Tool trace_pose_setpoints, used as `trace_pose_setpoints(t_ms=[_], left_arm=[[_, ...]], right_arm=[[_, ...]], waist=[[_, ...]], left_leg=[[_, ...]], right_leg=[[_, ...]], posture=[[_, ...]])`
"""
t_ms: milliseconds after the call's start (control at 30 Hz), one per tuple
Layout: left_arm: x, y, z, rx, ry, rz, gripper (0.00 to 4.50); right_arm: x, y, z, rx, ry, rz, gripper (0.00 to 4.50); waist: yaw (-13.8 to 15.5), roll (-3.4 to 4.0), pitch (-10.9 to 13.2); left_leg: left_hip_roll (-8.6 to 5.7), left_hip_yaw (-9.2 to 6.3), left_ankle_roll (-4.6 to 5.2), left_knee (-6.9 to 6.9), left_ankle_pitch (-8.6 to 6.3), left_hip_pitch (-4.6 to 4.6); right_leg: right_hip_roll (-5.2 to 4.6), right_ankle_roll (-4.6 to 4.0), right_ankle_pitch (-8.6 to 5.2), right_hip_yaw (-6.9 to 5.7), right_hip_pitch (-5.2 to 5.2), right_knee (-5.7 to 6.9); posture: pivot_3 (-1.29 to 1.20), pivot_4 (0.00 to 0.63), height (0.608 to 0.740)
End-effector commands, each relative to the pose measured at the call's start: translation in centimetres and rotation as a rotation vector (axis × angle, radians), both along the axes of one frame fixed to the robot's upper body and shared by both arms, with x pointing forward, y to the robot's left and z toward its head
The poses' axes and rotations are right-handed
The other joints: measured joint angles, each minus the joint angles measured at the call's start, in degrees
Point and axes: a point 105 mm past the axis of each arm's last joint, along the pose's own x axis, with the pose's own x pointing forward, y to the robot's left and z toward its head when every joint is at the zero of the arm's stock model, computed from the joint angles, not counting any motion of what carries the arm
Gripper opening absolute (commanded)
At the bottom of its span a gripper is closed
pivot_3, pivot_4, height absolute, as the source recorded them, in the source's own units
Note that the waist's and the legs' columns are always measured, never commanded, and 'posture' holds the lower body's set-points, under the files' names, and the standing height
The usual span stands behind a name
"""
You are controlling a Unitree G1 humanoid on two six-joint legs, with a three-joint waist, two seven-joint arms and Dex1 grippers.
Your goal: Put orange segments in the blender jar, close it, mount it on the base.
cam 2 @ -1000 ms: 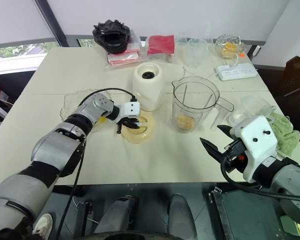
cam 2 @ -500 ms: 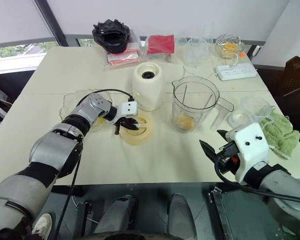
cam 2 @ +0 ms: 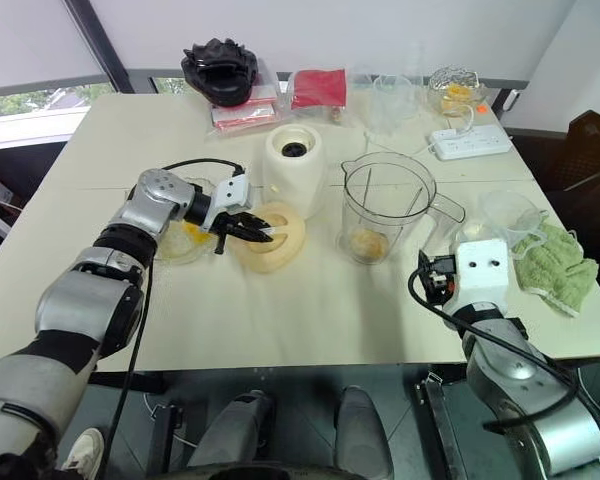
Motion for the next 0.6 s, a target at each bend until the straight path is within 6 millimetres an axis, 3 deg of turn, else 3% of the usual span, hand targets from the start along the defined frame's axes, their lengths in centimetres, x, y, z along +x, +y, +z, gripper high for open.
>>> trace_pose_setpoints(t_ms=[33,333,600], left_arm=[[0.2,0.6,2.1,-0.056,-0.057,0.013,0.27],[-0.2,1.9,2.7,-0.054,-0.082,0.042,0.27],[-0.1,2.3,4.5,-0.08,-0.133,0.071,0.27]], right_arm=[[0.6,-0.3,0.7,-0.002,-0.044,-0.029,3.0],[2.3,-0.3,0.7,0.043,-0.064,-0.048,3.0],[3.9,-0.6,-0.3,0.089,-0.068,-0.115,3.0]], waist=[[0.1,0.0,0.0],[0.0,0.02,0.0],[-0.1,0.03,0.0]], left_leg=[[0.0,-0.02,0.0,-0.01,0.0,0.0],[0.0,-0.02,0.0,-0.02,0.0,0.0],[0.0,-0.02,0.0,-0.03,0.0,-0.01]], right_leg=[[0.01,0.0,0.0,0.0,-0.01,0.01],[0.01,-0.01,0.0,0.0,-0.03,0.02],[0.01,-0.02,0.01,0.01,-0.07,0.04]], posture=[[0.0,0.15,0.74],[0.0,0.15,0.74],[0.0,0.15,0.74]])
